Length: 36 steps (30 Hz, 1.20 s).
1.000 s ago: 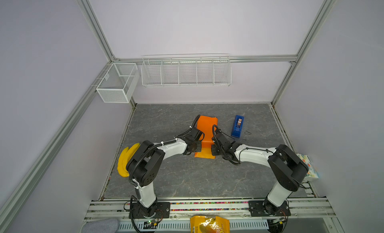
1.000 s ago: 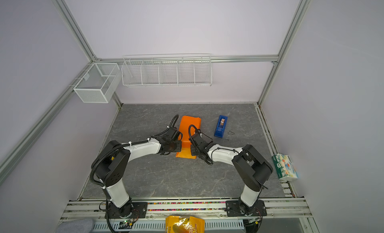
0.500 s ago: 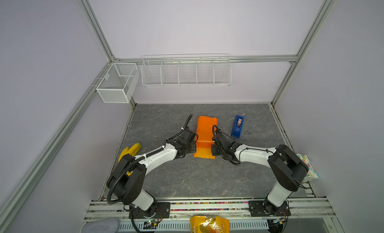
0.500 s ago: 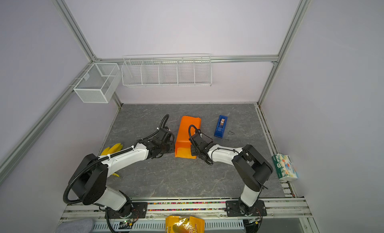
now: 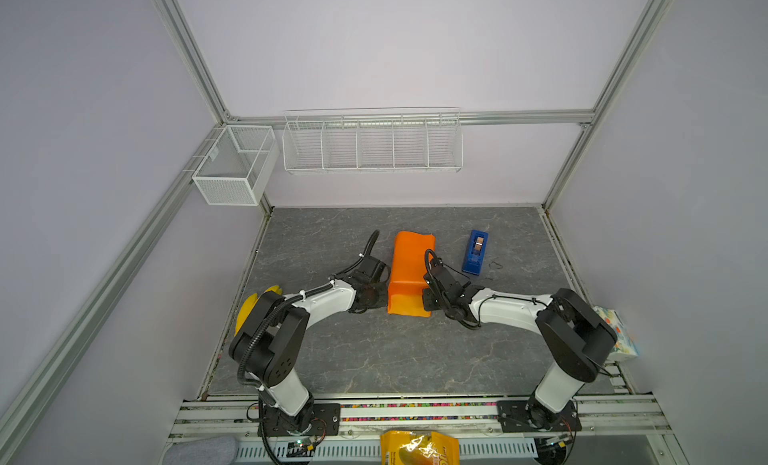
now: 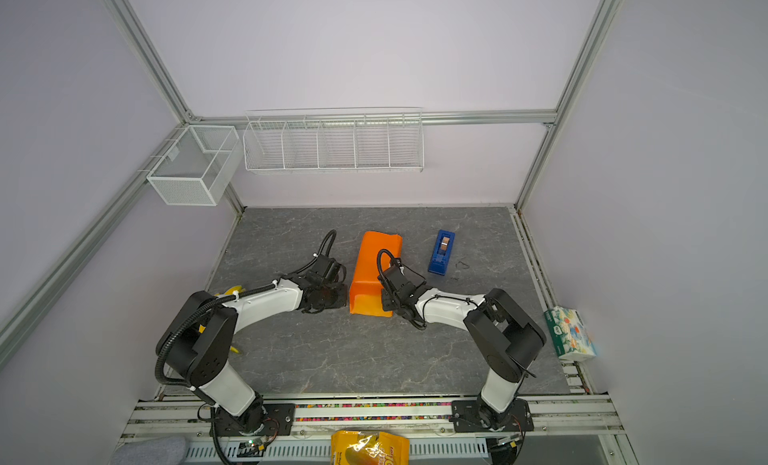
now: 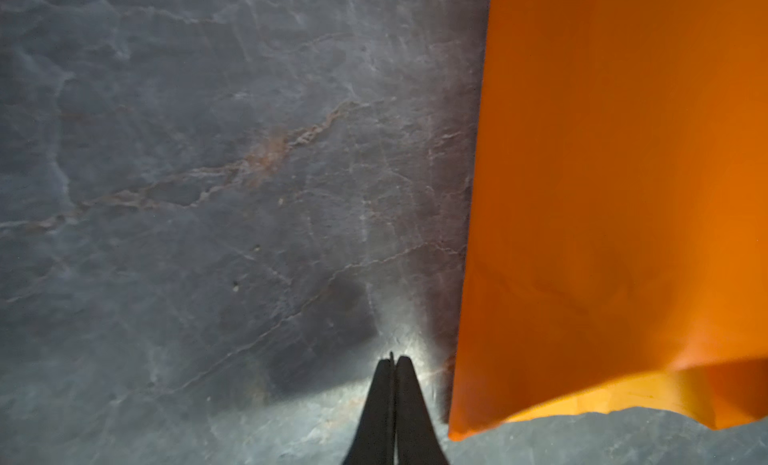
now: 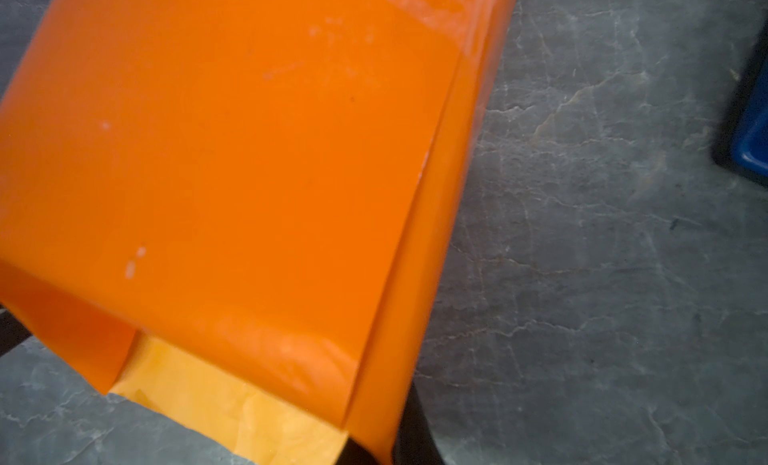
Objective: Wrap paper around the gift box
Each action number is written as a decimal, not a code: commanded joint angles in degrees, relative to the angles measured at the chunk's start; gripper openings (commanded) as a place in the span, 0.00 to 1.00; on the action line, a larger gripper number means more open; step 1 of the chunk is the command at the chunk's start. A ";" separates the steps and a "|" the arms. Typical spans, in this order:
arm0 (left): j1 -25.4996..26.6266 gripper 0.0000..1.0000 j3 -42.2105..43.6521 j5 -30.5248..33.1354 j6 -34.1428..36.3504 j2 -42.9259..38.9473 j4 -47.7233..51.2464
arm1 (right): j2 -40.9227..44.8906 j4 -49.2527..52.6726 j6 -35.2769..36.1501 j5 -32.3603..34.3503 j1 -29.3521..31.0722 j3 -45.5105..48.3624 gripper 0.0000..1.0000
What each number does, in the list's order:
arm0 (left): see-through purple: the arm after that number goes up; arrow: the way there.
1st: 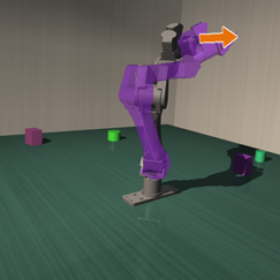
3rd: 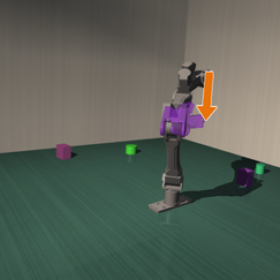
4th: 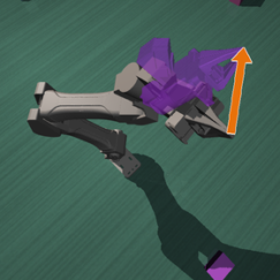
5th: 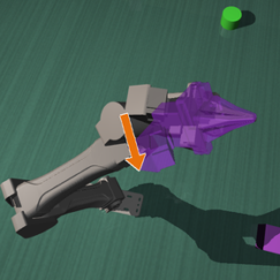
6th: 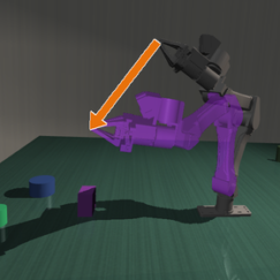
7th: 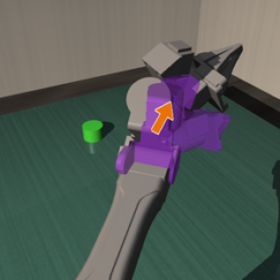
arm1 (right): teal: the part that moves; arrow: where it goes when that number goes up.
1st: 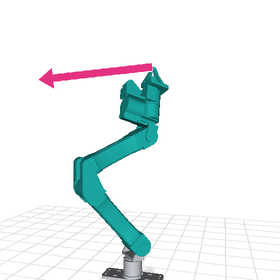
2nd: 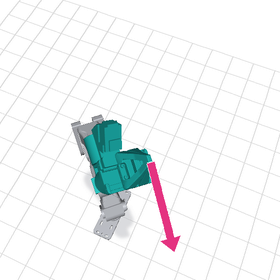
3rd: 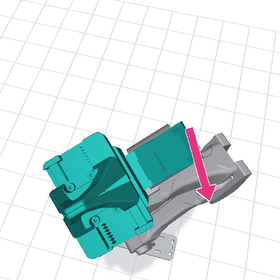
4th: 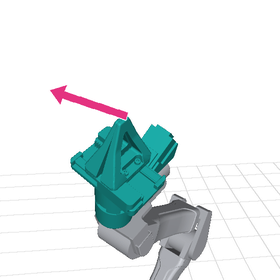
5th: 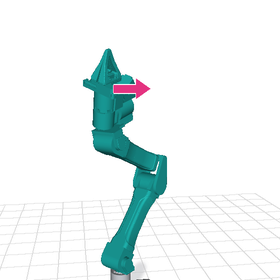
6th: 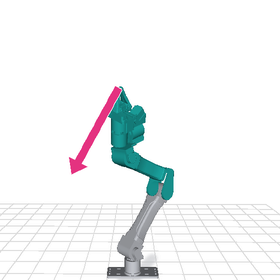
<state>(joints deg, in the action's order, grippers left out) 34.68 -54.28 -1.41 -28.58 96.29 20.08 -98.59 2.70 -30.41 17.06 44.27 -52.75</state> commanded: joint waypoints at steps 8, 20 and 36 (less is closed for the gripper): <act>0.13 0.01 -2.98 -6.43 3.04 1.05 -0.83 | 0.46 0.38 -0.24 -0.45 -0.37 0.46 0.06; 0.39 0.00 -0.56 -14.37 -2.89 3.01 -8.97 | 0.50 0.38 -0.17 -0.62 -0.41 0.41 0.06; 0.39 0.00 3.95 -18.03 -10.81 5.61 -21.09 | 0.59 0.29 -0.16 -0.62 -0.41 0.63 0.06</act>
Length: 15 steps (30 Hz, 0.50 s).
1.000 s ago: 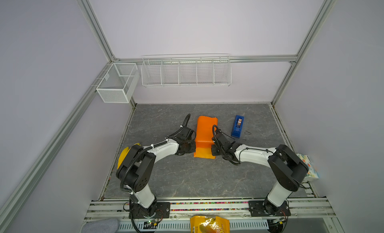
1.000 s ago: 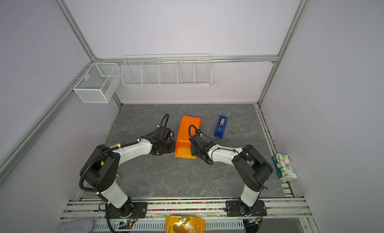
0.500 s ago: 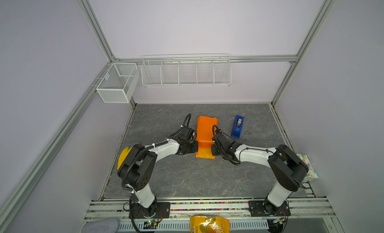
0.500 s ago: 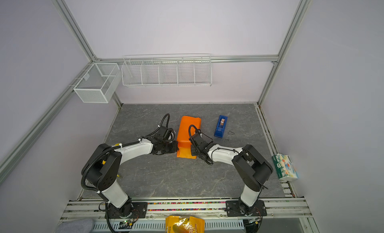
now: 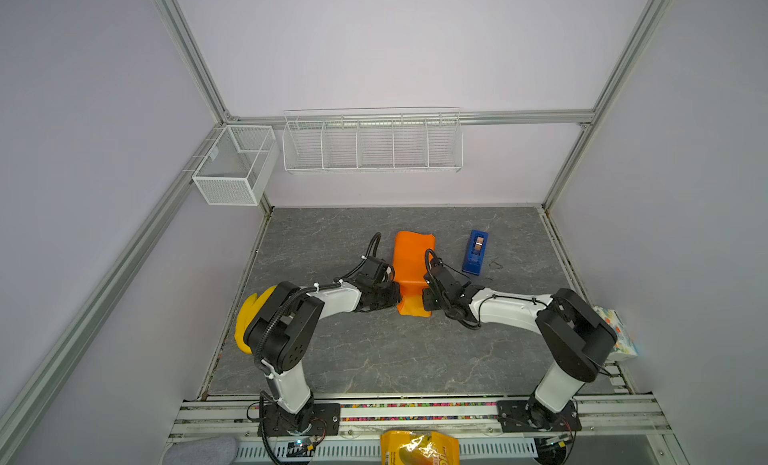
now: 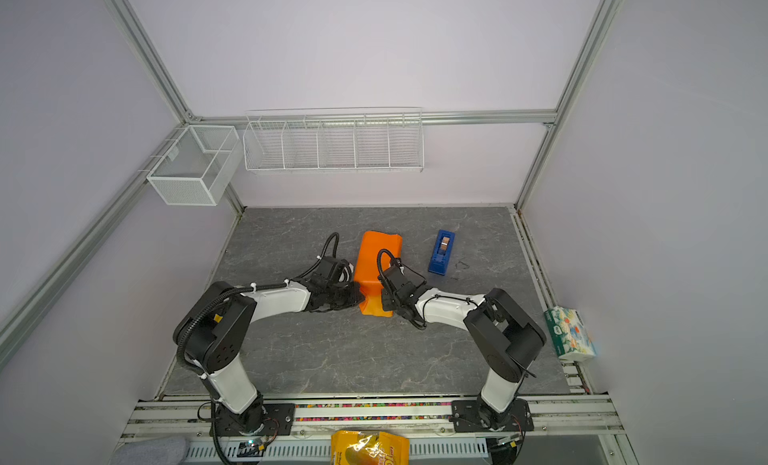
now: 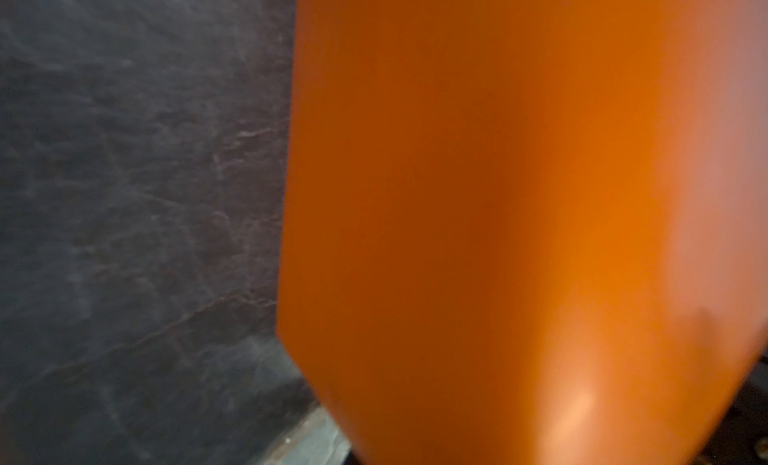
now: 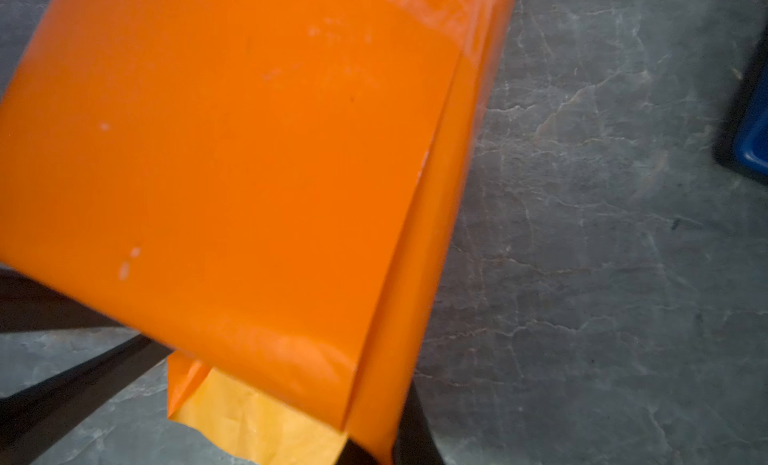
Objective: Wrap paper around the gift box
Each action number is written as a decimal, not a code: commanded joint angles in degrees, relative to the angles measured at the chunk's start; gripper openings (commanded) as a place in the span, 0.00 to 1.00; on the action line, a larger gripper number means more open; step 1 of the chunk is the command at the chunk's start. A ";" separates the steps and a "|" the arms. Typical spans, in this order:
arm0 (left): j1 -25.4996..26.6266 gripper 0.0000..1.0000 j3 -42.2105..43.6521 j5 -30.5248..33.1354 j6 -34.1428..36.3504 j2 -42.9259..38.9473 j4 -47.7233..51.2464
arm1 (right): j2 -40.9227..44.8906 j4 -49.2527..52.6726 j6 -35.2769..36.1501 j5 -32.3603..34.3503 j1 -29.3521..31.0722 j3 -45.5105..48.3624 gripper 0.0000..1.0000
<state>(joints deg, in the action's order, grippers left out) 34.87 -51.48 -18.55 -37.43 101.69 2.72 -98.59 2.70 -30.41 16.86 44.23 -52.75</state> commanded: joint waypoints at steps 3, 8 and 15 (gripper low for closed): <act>0.20 0.00 2.04 0.79 -2.13 -1.29 -3.46 | 0.68 0.36 -0.23 -0.32 -0.36 0.63 0.06; 0.20 0.00 3.42 6.03 -2.17 -4.90 -0.52 | 0.76 0.30 -0.26 -0.25 -0.36 0.72 0.06; 0.21 0.00 1.88 12.33 -1.28 -6.70 7.07 | 0.76 0.29 -0.25 -0.16 -0.30 0.72 0.06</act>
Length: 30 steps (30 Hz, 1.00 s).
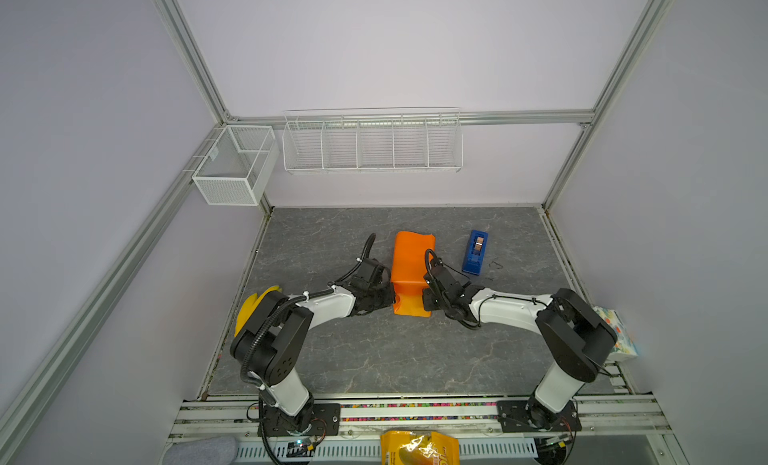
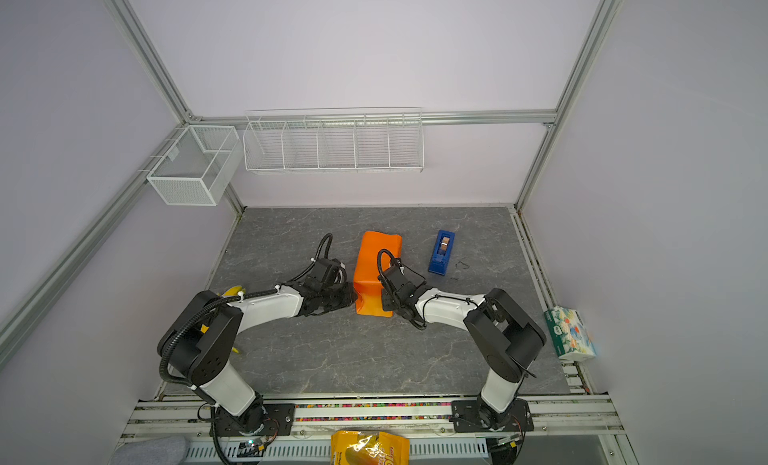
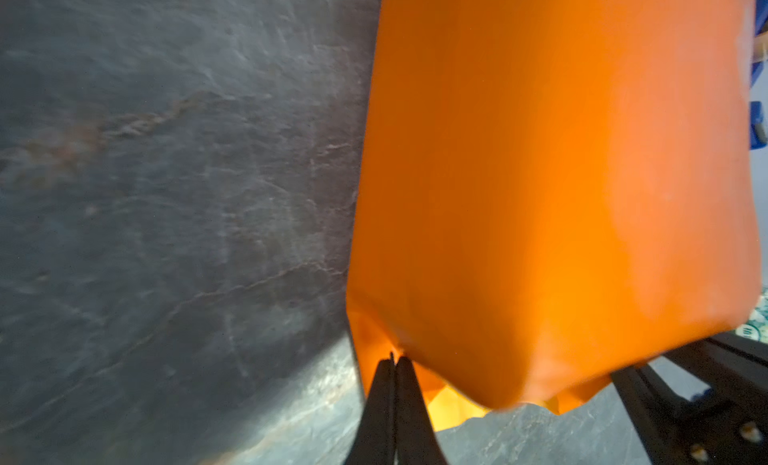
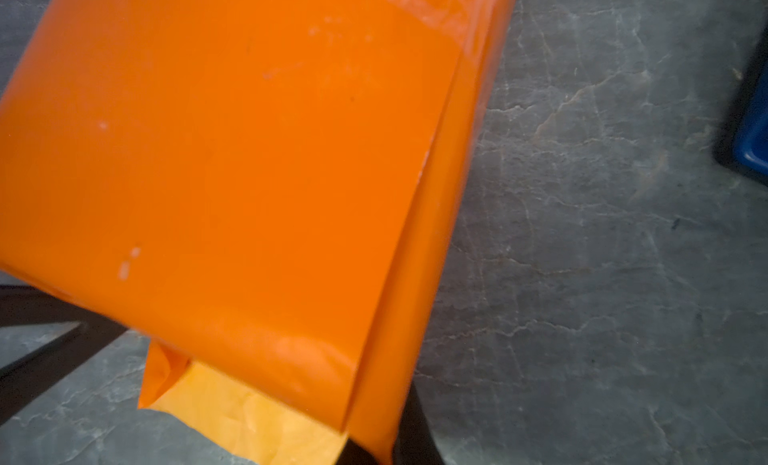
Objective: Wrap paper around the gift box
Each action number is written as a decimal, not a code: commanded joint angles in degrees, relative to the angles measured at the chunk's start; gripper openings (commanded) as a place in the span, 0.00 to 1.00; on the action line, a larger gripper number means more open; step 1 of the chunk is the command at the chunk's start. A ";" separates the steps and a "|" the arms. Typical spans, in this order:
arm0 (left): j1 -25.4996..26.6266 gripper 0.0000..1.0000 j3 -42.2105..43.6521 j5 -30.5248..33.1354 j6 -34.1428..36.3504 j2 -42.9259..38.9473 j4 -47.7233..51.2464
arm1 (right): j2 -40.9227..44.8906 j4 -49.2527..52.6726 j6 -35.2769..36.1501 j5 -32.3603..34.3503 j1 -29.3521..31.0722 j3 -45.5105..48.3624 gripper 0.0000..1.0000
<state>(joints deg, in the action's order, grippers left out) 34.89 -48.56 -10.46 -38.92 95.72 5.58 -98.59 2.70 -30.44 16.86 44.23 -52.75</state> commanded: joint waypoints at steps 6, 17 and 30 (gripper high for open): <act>0.18 0.01 -3.05 3.52 1.03 1.78 5.34 | 0.67 0.39 -0.24 -0.21 -0.36 0.63 0.06; 0.46 0.01 -3.89 -3.67 1.30 3.45 -0.47 | 0.61 0.46 -0.15 -0.25 -0.33 0.57 0.06; 1.78 0.00 -5.67 -4.13 -0.10 6.22 -2.95 | 0.76 0.56 -0.15 -0.24 -0.37 0.63 0.06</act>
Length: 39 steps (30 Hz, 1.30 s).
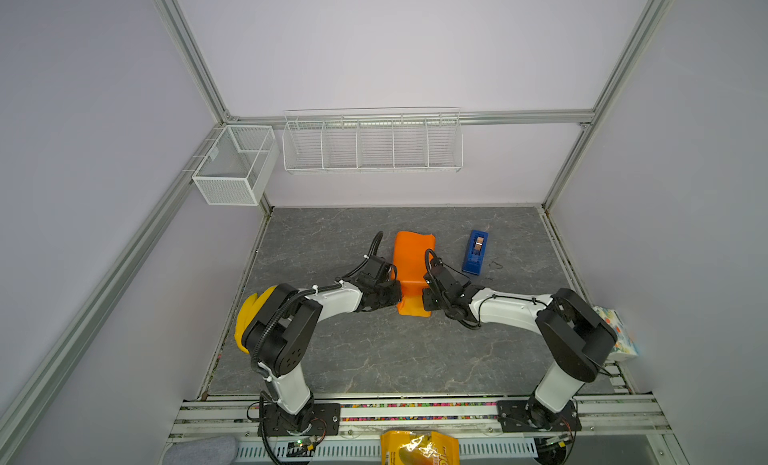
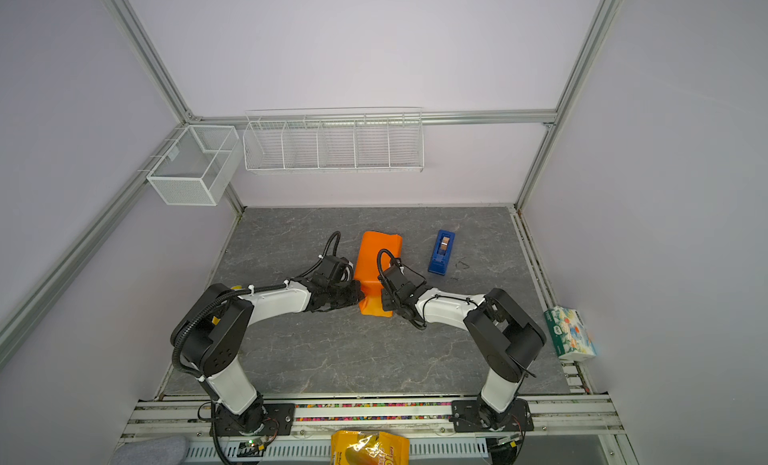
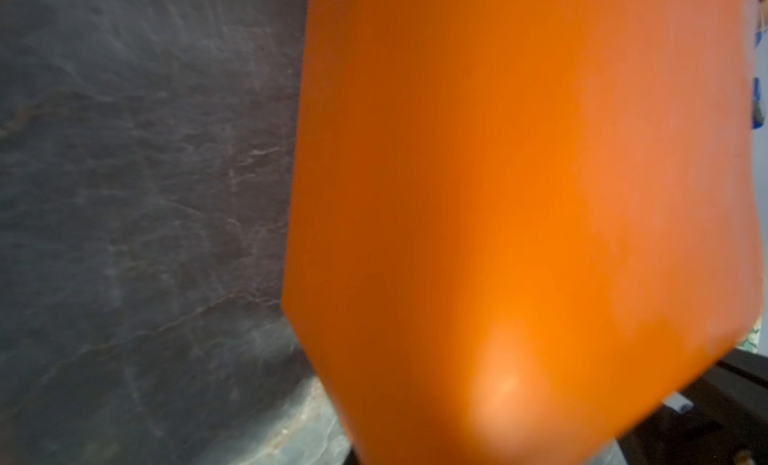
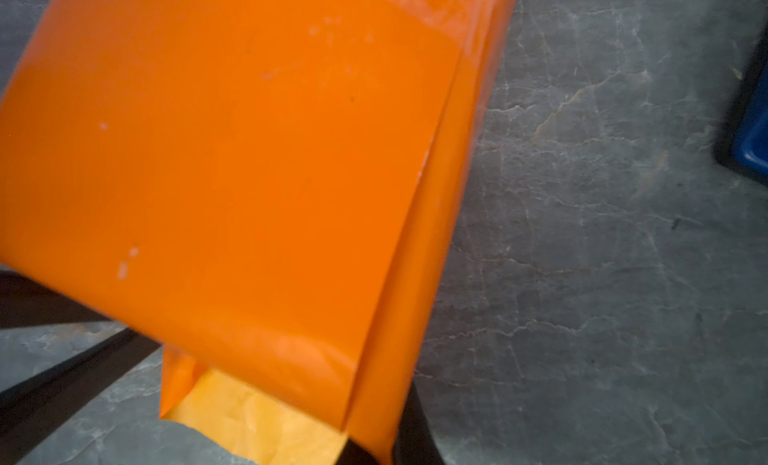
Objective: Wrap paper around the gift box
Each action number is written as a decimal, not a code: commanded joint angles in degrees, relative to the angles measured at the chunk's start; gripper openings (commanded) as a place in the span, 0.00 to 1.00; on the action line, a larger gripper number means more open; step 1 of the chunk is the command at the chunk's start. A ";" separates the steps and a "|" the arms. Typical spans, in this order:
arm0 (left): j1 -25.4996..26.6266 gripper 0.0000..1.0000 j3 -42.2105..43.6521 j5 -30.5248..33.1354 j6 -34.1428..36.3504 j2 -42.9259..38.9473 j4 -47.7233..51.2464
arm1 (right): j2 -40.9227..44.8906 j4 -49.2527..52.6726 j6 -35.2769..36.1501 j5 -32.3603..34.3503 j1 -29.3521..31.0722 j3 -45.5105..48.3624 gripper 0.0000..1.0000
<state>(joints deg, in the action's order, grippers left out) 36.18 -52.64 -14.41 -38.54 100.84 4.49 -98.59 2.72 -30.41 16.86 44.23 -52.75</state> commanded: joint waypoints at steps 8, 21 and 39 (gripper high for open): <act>1.41 0.00 -1.95 -0.17 -1.77 3.20 -5.05 | 0.81 0.45 -0.07 -0.16 -0.37 0.63 0.06; 1.56 0.00 -2.01 1.82 -2.60 3.84 -6.07 | 0.68 0.28 -0.08 -0.16 -0.29 0.72 0.06; 1.70 0.03 -0.87 2.26 -4.75 4.72 -5.55 | 1.03 0.27 0.01 -0.54 -0.22 0.73 0.06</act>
<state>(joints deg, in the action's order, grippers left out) 37.58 -53.52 -13.28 -42.19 105.03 -0.60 -98.59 2.72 -30.41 16.84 44.23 -52.75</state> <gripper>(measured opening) 0.047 0.065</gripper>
